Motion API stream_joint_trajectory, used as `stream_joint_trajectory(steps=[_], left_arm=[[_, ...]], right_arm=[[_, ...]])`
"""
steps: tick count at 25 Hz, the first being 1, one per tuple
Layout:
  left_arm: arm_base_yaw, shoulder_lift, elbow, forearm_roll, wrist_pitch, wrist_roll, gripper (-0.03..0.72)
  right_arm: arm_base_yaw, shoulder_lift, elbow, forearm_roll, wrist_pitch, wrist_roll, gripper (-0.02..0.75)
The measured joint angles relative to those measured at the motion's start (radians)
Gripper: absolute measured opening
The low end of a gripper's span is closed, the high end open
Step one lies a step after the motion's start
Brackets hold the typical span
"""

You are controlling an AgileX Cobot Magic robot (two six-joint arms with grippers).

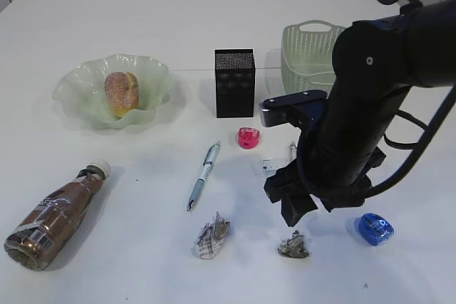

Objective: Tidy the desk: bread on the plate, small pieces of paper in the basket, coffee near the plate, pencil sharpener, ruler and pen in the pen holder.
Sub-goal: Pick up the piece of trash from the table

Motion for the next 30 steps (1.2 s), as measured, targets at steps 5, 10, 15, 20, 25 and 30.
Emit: stream_joint_trajectory(steps=[5, 10, 15, 20, 25, 30], left_arm=[[0.000, 0.000, 0.000, 0.000, 0.000, 0.000, 0.520], [0.000, 0.000, 0.000, 0.000, 0.000, 0.000, 0.520], [0.000, 0.000, 0.000, 0.000, 0.000, 0.000, 0.520], [0.000, 0.000, 0.000, 0.000, 0.000, 0.000, 0.520], [0.000, 0.000, 0.000, 0.002, 0.000, 0.000, 0.520], [0.000, 0.000, 0.000, 0.002, 0.000, 0.000, 0.520]], right_arm=[[0.000, 0.040, -0.035, -0.004, 0.000, 0.002, 0.512], [0.000, 0.081, -0.037, -0.006, 0.009, 0.002, 0.512], [0.000, 0.094, -0.037, -0.007, 0.009, 0.002, 0.512], [0.011, 0.116, -0.037, -0.007, 0.009, 0.002, 0.512], [0.055, 0.148, -0.037, -0.007, -0.005, 0.003, 0.512], [0.057, 0.152, -0.037, -0.007, -0.023, 0.007, 0.512]])
